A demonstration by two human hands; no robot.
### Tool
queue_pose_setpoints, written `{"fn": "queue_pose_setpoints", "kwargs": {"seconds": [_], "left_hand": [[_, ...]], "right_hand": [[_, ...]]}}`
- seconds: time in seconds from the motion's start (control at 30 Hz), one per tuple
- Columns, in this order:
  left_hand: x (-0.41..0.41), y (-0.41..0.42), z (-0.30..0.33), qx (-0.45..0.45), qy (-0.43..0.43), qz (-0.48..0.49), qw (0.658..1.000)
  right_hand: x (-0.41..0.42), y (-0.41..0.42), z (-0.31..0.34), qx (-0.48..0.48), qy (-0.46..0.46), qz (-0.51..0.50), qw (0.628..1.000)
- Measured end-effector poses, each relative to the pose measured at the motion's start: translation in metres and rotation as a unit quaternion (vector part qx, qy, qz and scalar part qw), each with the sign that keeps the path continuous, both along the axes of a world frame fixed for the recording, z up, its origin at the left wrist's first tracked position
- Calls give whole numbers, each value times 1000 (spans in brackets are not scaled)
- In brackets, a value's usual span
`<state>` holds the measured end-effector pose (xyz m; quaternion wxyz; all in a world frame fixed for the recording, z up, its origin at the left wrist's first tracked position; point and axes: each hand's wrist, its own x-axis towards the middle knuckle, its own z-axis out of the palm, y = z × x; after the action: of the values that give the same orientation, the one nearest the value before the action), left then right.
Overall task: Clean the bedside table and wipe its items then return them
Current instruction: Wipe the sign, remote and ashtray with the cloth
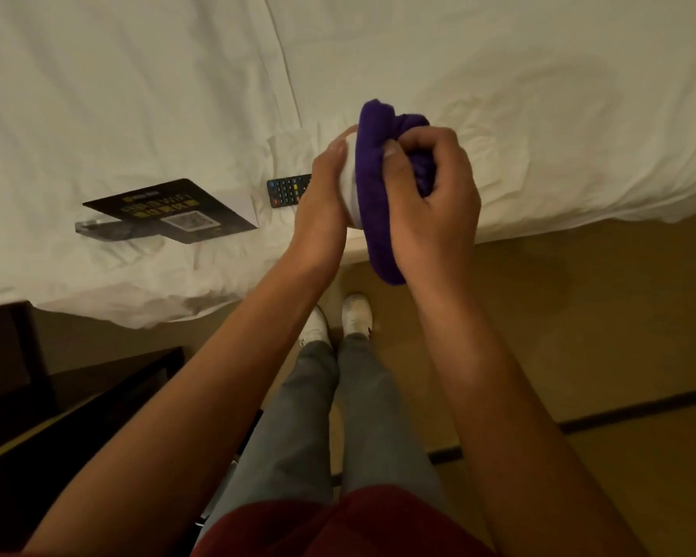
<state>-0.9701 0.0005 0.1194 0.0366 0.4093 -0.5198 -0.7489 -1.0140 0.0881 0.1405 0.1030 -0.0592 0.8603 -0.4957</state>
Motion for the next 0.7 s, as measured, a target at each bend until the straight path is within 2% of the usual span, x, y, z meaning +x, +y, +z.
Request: {"fn": "queue_pose_setpoints", "kwargs": {"seconds": [0.13, 0.3, 0.4, 0.5, 0.7], "left_hand": [[2, 4, -1, 25, 23, 6, 999], [-7, 4, 0, 102, 50, 49, 992], [-12, 16, 2, 70, 45, 30, 996], [-20, 39, 5, 24, 13, 2, 1000], [-47, 71, 4, 9, -22, 57, 998]], "right_hand": [[7, 11, 2, 33, -18, 55, 998], [0, 44, 3, 36, -73, 156, 984], [-21, 64, 2, 7, -85, 73, 994], [-46, 70, 0, 5, -57, 6, 998], [-58, 81, -3, 46, -39, 96, 994]]}}
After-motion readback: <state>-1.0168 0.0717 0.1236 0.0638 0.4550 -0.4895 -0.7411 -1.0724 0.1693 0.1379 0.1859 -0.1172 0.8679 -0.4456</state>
